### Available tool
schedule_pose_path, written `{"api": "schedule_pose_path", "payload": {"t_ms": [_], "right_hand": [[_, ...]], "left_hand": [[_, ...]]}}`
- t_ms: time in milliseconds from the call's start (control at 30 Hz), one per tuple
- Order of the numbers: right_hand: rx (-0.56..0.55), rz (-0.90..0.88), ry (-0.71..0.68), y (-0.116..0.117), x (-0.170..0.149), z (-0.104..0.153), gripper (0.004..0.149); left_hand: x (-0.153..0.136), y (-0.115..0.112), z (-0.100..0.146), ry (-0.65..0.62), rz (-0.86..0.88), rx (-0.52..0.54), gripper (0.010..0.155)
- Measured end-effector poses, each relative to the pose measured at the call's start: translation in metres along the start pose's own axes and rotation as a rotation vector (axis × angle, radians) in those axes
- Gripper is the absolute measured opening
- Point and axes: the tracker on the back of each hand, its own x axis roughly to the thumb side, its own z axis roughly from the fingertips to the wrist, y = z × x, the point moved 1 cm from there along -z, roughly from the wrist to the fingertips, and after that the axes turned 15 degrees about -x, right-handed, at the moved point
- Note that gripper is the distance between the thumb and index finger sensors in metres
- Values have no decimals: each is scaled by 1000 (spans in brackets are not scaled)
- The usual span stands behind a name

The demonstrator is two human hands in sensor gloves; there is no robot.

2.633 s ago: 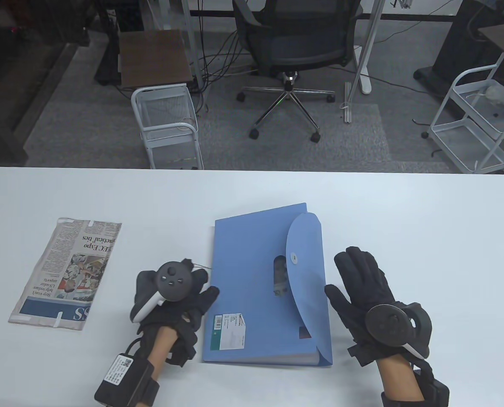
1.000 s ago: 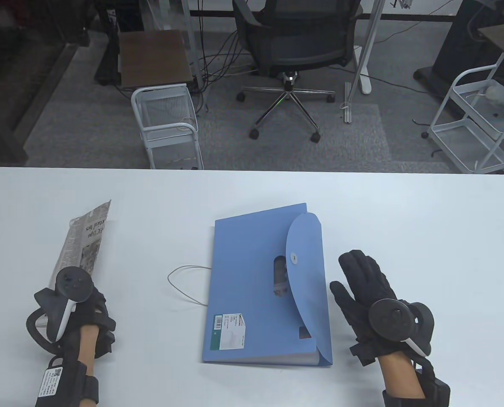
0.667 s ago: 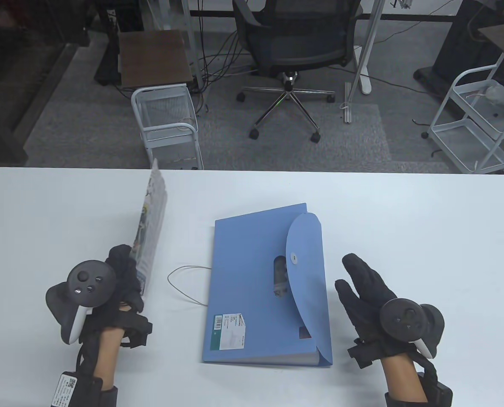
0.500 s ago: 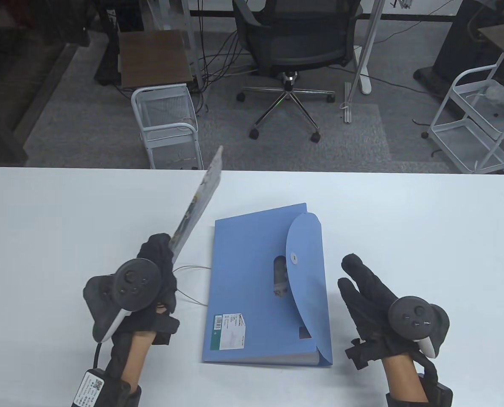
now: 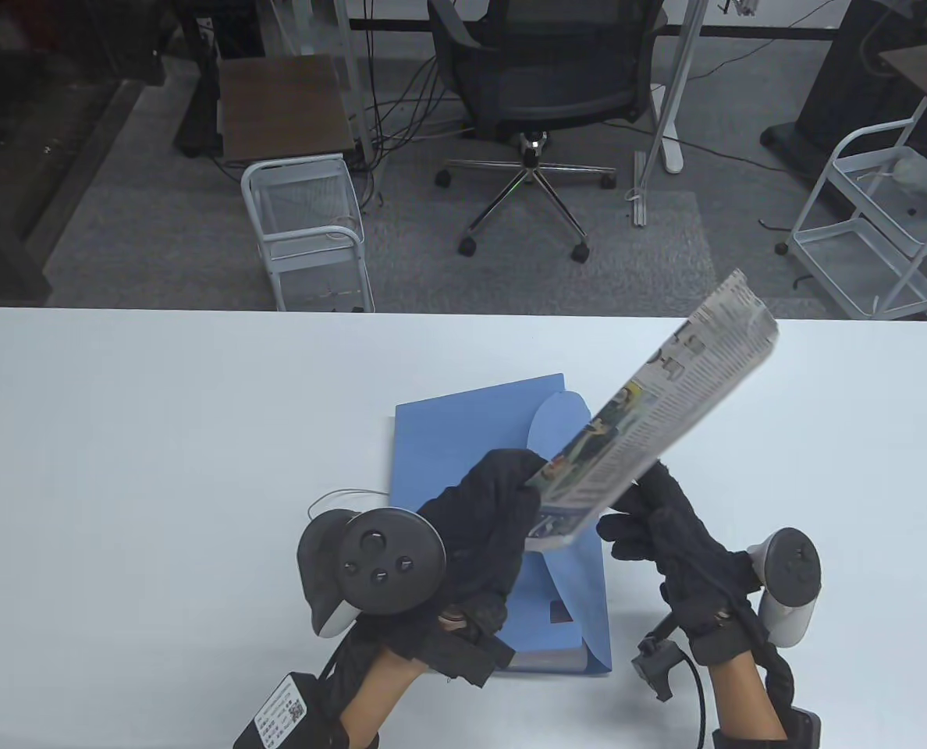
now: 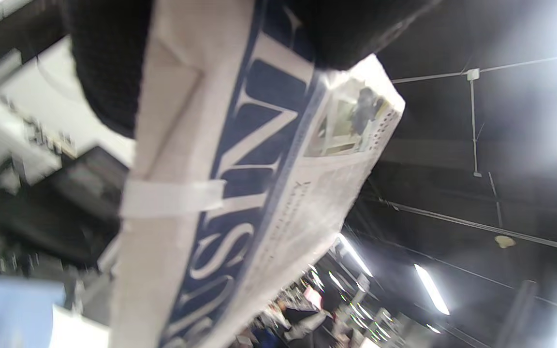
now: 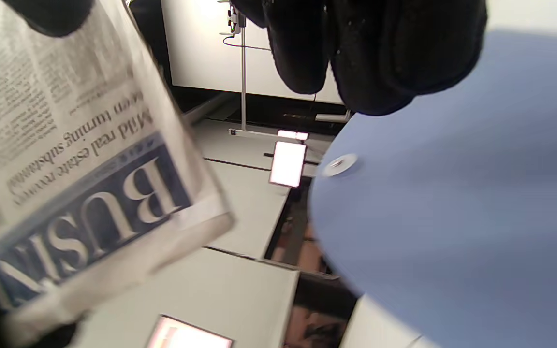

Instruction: Sort materials into accordion folder compartments

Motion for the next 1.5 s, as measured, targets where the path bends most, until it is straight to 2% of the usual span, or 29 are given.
{"api": "schedule_pose_path", "payload": {"t_ms": [33,100,167,233,400,600,767,833,967,1133,1333,1500], "right_hand": [[-15,-52,5,-2,0,0,89],[-105,-97,-5,-8,2,0,73],[-215,-71,-16,-17,8,0,52],[-291,-10,-72,-24,14,1,42],[-348,136,-102,-28,20,3,47],[-383,144,-92,-34,18,3,44],[-489,91,-93,-52,22,5,43],[-527,76,-87,-60,22,5,43],[-556,60,-63,-67,20,5,43],[-555,72,-56,-68,19,5,44],[-544,62,-44,-68,20,5,45],[-520,55,-40,-66,21,5,46]], "left_hand": [[-7,-7,-3,26,55,-42,41],[-22,-19,-5,57,135,-34,41],[-37,-24,-7,103,88,-14,41],[-52,-28,-11,174,47,-44,41],[-88,-42,-20,236,180,-72,42],[-108,-47,-25,266,174,-130,42],[-130,-45,-19,333,129,-7,47],[-142,-49,-16,397,50,-12,49],[-162,-71,-22,501,-73,-148,53],[-176,-105,-32,510,-77,-298,58],[-177,-126,-38,535,99,-450,73],[-184,-133,-38,533,348,-504,72]]}}
